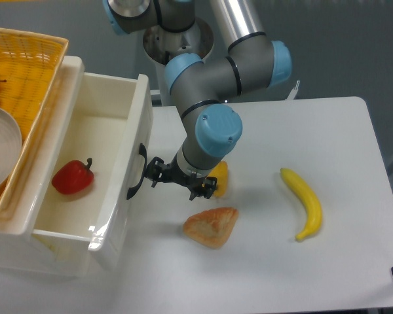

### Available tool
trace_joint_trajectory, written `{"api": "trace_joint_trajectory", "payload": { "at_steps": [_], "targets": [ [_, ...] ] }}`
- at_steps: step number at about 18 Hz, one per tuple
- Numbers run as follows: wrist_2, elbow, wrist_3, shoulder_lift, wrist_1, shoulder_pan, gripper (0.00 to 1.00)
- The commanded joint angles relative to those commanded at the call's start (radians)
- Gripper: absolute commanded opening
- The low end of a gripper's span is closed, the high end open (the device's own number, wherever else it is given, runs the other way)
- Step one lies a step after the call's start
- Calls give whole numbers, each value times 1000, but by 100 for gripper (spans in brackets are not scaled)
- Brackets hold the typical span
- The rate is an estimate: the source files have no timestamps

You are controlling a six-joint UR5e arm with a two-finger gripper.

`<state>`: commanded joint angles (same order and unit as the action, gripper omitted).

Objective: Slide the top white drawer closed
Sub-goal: 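Push the drawer front with the gripper into the cabinet until flush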

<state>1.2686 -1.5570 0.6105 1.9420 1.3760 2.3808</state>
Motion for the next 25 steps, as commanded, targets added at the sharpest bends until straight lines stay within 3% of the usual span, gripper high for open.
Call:
{"api": "trace_joint_trajectory", "payload": {
  "at_steps": [25],
  "targets": [
    [-15,-3,-28,-17,2,-49,100]
  ]
}}
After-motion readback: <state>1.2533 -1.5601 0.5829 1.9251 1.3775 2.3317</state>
